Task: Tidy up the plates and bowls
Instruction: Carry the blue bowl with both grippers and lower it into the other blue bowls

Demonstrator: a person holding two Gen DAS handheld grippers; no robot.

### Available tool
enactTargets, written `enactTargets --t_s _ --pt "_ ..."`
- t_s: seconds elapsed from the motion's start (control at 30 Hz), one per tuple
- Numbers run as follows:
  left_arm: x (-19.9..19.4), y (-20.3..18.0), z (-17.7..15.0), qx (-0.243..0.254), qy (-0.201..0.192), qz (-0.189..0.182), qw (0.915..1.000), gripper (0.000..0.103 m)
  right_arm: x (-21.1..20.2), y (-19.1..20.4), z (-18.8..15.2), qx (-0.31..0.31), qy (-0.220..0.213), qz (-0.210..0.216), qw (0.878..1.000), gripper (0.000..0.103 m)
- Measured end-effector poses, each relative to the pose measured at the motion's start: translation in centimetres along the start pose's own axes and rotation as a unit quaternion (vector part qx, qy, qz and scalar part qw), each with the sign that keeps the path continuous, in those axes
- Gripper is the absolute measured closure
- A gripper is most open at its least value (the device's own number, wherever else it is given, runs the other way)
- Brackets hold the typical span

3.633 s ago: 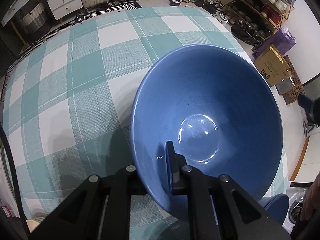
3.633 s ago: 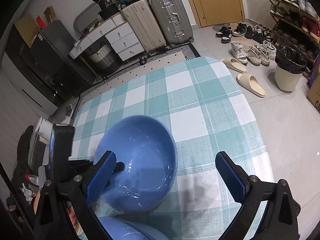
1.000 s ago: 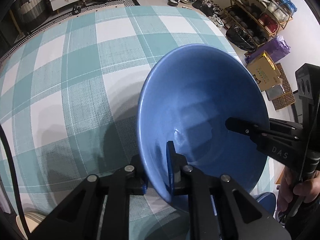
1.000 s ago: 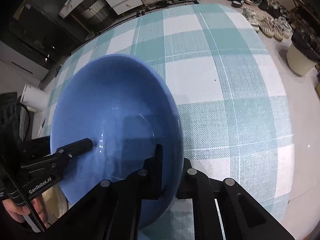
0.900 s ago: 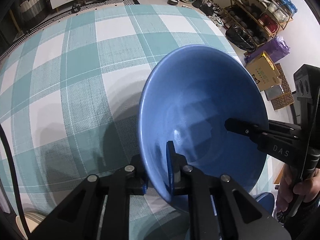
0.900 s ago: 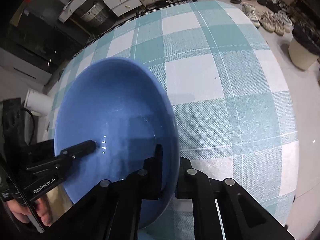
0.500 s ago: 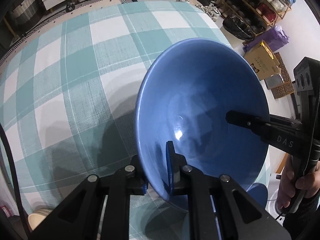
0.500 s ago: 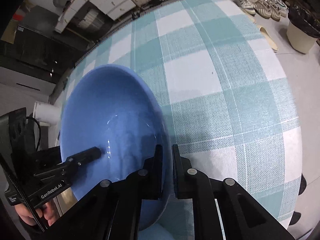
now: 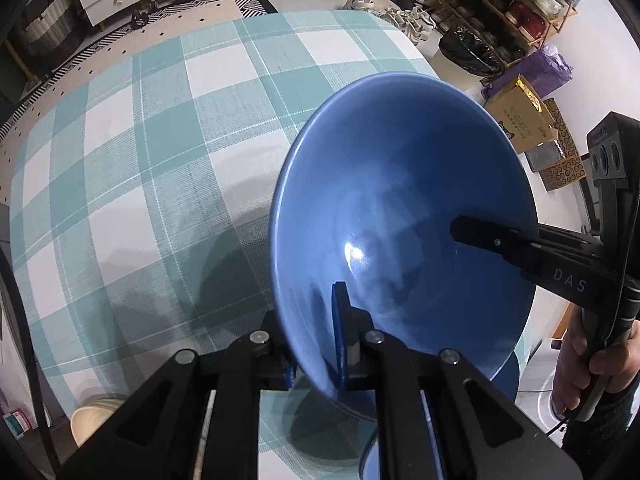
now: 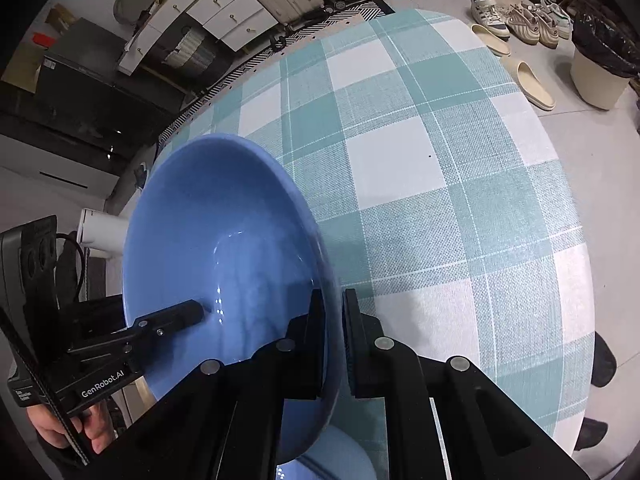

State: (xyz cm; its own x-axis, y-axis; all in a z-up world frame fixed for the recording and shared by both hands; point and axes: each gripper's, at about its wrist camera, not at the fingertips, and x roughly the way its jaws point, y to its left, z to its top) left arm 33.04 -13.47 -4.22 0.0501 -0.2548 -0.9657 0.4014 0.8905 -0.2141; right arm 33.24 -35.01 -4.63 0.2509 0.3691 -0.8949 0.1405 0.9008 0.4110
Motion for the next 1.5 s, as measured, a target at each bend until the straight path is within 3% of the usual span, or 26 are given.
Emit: enactTargets --t_s 0.73,1.1,1.5 --pt "-4.7 -2.5 -3.2 0.016 -0.024 0.012 0.9995 0.091 -7.3 2.7 -4.4 -0.023 -0.051 -0.005 0.998 0.095" --pt "-4.7 -4.3 -7.7 0.02 -0.021 0.011 0.9995 0.091 -9.4 2.5 -8.5 -0.018 -0.057 -0.008 0.998 0.095" --pt "-3.2 -5.4 -12.4 0.021 -0.015 0.026 0.9993 0.091 -8.5 2.5 -13.3 -0.021 -0.041 -0.029 0.999 0.095"
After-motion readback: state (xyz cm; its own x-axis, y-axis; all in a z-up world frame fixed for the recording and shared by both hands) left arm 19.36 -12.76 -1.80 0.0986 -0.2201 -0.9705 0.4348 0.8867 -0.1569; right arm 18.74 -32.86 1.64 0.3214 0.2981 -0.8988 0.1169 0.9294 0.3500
